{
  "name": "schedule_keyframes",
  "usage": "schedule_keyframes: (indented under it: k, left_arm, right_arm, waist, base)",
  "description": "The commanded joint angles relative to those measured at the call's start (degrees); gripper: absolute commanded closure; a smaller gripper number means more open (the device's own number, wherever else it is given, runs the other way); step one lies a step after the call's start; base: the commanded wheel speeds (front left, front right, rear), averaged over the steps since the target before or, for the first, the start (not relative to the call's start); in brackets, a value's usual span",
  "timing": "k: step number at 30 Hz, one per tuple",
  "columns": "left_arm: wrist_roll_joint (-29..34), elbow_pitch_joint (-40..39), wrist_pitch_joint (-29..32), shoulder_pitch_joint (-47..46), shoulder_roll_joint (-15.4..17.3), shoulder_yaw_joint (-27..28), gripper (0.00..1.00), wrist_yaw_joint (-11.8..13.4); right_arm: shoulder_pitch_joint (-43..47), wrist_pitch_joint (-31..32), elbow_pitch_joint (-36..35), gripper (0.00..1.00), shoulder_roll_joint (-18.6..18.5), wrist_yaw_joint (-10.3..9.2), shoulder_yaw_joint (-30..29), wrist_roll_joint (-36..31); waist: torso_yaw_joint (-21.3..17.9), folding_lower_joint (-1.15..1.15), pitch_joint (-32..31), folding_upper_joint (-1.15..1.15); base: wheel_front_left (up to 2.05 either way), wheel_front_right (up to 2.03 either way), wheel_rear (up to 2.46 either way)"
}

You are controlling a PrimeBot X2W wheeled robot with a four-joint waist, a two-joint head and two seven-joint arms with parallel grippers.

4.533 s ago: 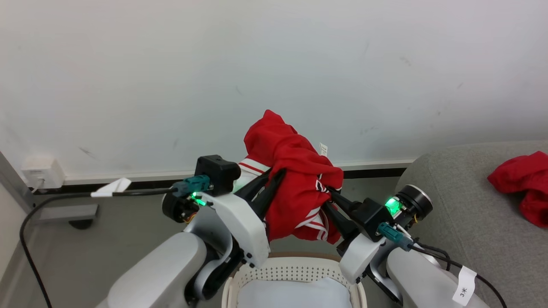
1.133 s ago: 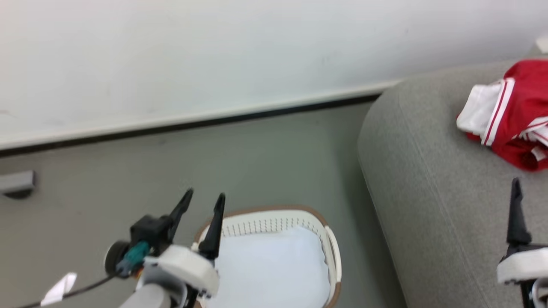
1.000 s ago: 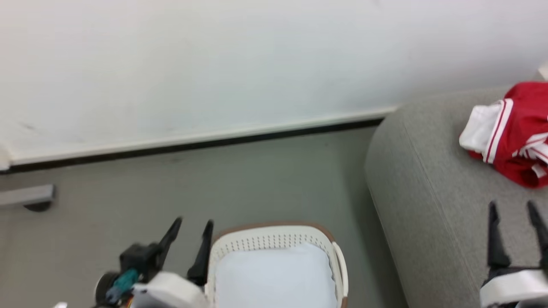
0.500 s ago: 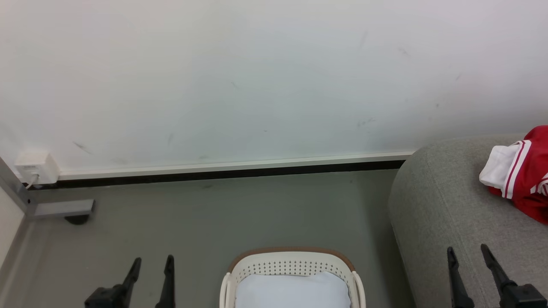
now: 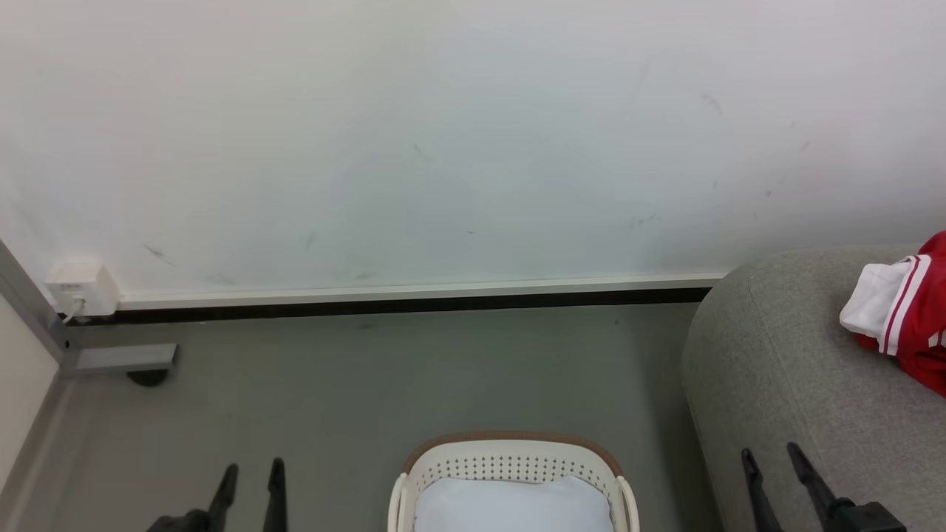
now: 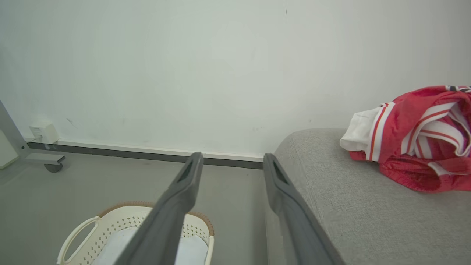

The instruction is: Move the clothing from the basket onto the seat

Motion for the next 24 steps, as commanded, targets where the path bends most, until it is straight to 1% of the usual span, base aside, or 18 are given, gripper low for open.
schedule_keyframes:
  k: [1, 6, 24]
  left_arm:
    - [-0.1, 0.2, 0.0, 0.0, 0.0, 0.0, 1.0, 0.0]
    - [-0.9, 2.5, 0.5, 1.0, -0.7, -0.2, 1.0, -0.1]
    - [-18.7, 1.3, 5.4, -1.0, -1.6, 2.7, 1.0, -2.3]
  right_arm:
    - [0.0, 0.1, 0.2, 1.0, 0.0, 0.0, 0.0, 0.1]
    - [0.8, 0.7, 2.3, 1.0, 0.5, 0.0, -0.2, 1.1]
    - [-0.5, 5.6, 0.1, 1.0, 0.3, -0.02, -1.9, 21.3]
  waist:
    - [0.0, 0.0, 0.0, 0.0]
    - [0.0, 0.0, 0.0, 0.0]
    - [0.1, 0.0, 0.5, 0.0]
  base:
    - [0.0, 0.0, 0.0]
    - [0.0, 0.0, 0.0]
    - [0.0, 0.0, 0.0]
